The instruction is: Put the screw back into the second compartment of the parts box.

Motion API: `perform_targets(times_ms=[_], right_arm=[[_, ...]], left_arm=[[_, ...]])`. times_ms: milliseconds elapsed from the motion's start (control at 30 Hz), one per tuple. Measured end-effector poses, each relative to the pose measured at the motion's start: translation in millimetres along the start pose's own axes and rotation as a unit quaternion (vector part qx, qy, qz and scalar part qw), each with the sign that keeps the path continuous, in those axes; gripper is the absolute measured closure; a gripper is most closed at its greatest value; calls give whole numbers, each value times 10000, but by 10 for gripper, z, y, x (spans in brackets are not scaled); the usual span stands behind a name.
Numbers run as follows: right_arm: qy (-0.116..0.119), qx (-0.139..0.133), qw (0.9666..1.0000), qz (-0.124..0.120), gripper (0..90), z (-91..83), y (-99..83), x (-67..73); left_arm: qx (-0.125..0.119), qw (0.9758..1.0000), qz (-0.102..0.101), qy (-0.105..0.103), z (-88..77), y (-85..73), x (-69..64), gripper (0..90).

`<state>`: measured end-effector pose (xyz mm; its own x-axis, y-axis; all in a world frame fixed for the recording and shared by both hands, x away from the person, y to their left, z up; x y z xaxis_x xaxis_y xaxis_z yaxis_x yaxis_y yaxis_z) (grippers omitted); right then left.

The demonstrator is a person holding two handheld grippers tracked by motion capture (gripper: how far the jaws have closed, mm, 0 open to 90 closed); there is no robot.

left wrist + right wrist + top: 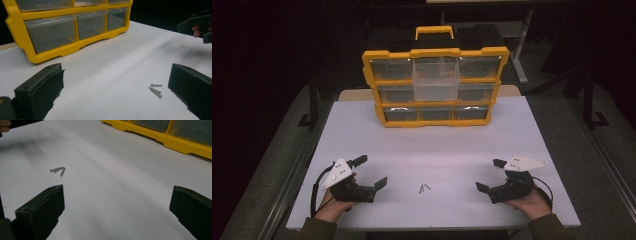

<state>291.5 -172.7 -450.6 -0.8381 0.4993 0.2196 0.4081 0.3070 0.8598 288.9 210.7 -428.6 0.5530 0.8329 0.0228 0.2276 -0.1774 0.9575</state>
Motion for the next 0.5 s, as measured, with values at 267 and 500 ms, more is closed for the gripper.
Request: perform_targets(times_ms=[267,500], right_arm=[[160,-73,9998,-13,0,44,114,4],[226,-113,9997,-52,0,100,233,4]], left_arm=[[10,10000,27,-84,7,11,-38,0],[-24,10000,42,-80,6,16,-28,0]])
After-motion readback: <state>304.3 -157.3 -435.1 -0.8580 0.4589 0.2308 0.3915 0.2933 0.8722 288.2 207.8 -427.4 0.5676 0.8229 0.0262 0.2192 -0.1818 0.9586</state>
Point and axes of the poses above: each handheld gripper's, and its own axes: z roughly forward along the jaws, y roughly out of its top, x roughly to its left, the point moved 6 cm from there along z, roughly forward along the jaws, and after that the axes turned 13 degrees about y, right-handed, at the moved point
